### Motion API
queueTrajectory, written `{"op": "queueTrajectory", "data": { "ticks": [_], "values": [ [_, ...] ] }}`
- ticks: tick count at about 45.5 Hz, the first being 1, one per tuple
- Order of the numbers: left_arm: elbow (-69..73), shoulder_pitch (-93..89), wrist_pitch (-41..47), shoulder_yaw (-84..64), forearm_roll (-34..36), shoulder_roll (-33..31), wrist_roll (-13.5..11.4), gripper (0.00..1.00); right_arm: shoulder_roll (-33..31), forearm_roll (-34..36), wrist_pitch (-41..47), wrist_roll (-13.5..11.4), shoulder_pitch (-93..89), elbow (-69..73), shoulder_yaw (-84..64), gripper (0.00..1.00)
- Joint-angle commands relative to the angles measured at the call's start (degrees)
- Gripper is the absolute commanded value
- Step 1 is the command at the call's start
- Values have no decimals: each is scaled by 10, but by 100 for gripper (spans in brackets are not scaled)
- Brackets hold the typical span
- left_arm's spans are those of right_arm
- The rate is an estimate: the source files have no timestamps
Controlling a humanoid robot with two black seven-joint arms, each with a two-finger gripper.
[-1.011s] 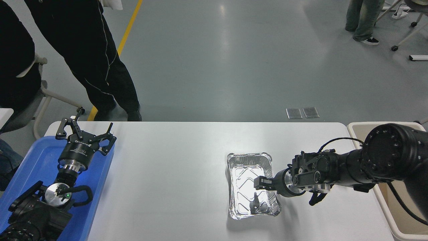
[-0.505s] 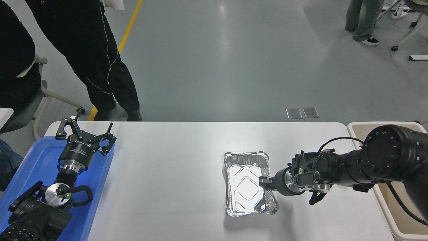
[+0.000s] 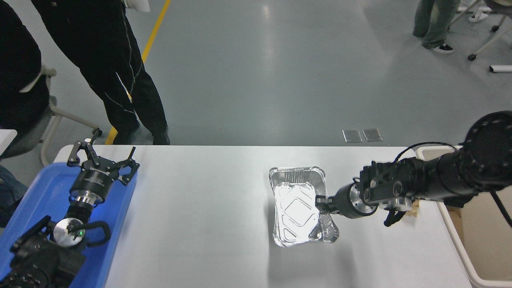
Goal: Pick up foil plate and place in dustbin
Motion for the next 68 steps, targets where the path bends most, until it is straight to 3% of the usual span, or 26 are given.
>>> {"op": "queueTrajectory", "data": {
  "ticks": [1,9,23,44,56,68],
  "values": [
    [0,0,0,0,0,0,0,99,-94,-16,69,42,193,130,-62,0],
    [0,1,0,0,-1,0,-1,99,-149,-15,191,56,362,180,-98,0],
    [0,1,0,0,-1,0,-2,99,-185,-13,382,57,553,190,-110,0],
    [1,1,0,-1,-1,0,-3,99,-185,-16,382,56,565,169,-135,0],
    [1,1,0,-1,-1,0,-3,99,-231,-20,330,54,405,48,-158,0],
    [0,1,0,0,-1,0,-3,99,-283,-20,257,54,164,-169,-131,0]
  ]
}}
